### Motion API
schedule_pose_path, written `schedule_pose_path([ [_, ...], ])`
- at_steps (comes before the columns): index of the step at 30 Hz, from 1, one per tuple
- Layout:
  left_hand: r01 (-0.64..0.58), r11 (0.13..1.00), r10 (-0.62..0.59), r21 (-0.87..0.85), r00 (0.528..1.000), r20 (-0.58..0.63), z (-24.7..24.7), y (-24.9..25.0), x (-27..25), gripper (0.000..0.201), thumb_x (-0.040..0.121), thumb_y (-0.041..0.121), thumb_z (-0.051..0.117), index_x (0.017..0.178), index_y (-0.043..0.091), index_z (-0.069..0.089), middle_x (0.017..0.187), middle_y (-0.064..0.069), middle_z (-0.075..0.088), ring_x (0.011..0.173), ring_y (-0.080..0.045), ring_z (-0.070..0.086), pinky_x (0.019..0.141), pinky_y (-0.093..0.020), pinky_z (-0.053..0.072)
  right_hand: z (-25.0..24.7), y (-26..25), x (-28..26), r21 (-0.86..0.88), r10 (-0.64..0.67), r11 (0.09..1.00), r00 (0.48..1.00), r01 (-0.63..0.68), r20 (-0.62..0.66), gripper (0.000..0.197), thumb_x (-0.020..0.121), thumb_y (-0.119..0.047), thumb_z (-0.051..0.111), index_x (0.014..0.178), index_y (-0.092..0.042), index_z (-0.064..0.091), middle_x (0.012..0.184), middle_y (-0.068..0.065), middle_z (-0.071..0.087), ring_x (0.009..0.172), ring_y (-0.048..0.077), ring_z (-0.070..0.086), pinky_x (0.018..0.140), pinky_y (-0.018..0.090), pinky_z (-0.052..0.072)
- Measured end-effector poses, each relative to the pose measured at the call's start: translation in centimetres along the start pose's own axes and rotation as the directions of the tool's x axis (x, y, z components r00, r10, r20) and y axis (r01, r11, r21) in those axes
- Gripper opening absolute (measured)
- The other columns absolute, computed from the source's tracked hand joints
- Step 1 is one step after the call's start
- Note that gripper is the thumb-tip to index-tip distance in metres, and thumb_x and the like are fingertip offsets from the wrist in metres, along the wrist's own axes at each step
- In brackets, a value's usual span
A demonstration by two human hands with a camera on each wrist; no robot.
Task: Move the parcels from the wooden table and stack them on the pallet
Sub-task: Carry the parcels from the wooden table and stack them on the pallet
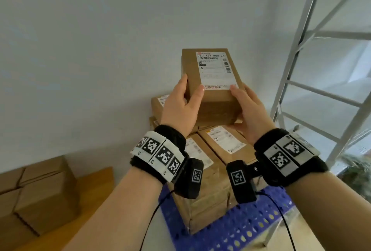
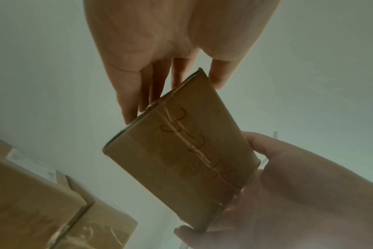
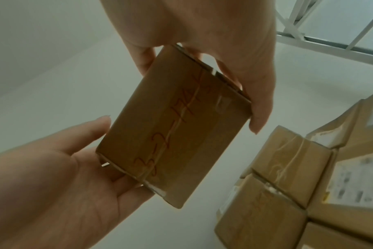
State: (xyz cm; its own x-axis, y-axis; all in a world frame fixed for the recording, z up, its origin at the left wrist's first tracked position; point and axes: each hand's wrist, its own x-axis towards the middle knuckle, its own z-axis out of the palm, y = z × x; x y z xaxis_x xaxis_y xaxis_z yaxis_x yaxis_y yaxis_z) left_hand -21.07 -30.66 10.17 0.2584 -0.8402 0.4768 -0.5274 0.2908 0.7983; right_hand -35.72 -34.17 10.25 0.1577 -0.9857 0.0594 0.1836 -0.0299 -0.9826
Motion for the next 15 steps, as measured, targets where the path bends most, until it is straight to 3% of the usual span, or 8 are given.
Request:
schedule_pose_path([
  [3, 0.045, 0.999, -0.046, -0.008, 0.996, -0.071, 4.3, 1.5, 1.0, 0.057, 0.095, 0.051, 0.034, 0.146, 0.027, 0.027, 0.144, 0.006, 0.042, 0.131, -0.009, 0.039, 0.108, -0.024, 0.029, -4.2, -1.1, 2.8, -0.03, 0.003, 1.0, 0.999, -0.001, 0.047, 0.042, 0.089, -0.042, 0.056, 0.13, -0.039, 0.046, 0.117, -0.004, 0.056, 0.105, 0.02, 0.057, 0.083, 0.042, 0.056],
  [6, 0.085, 0.994, -0.079, 0.074, 0.994, -0.075, 7.7, 2.6, 2.3, 0.054, 0.098, 0.045, 0.03, 0.147, 0.022, 0.025, 0.149, 0.005, 0.035, 0.135, -0.007, 0.032, 0.1, -0.014, 0.021, -7.4, -1.8, 5.7, -0.052, 0.029, 0.998, 0.998, -0.026, 0.054, 0.035, 0.09, -0.042, 0.056, 0.125, -0.039, 0.05, 0.116, -0.003, 0.056, 0.105, 0.021, 0.057, 0.079, 0.04, 0.055],
  [11, 0.129, 0.973, -0.115, 0.191, 0.99, -0.082, 10.2, 1.8, 5.0, 0.05, 0.1, 0.041, 0.028, 0.145, 0.019, 0.029, 0.147, 0.005, 0.037, 0.135, -0.009, 0.032, 0.101, -0.015, 0.021, -9.7, -1.6, 10.9, -0.06, 0.092, 0.994, 0.995, -0.089, 0.048, 0.035, 0.091, -0.041, 0.053, 0.125, -0.036, 0.049, 0.111, -0.002, 0.056, 0.104, 0.023, 0.057, 0.085, 0.05, 0.054],
  [15, 0.163, 0.952, -0.147, 0.259, 0.986, -0.079, 11.5, -0.1, 7.7, 0.05, 0.1, 0.042, 0.028, 0.144, 0.019, 0.032, 0.147, 0.002, 0.038, 0.136, -0.012, 0.033, 0.107, -0.024, 0.023, -10.1, -0.9, 14.8, -0.071, 0.126, 0.99, 0.992, -0.124, 0.017, 0.033, 0.091, -0.042, 0.05, 0.124, -0.037, 0.048, 0.112, -0.001, 0.054, 0.106, 0.024, 0.055, 0.088, 0.05, 0.052],
])
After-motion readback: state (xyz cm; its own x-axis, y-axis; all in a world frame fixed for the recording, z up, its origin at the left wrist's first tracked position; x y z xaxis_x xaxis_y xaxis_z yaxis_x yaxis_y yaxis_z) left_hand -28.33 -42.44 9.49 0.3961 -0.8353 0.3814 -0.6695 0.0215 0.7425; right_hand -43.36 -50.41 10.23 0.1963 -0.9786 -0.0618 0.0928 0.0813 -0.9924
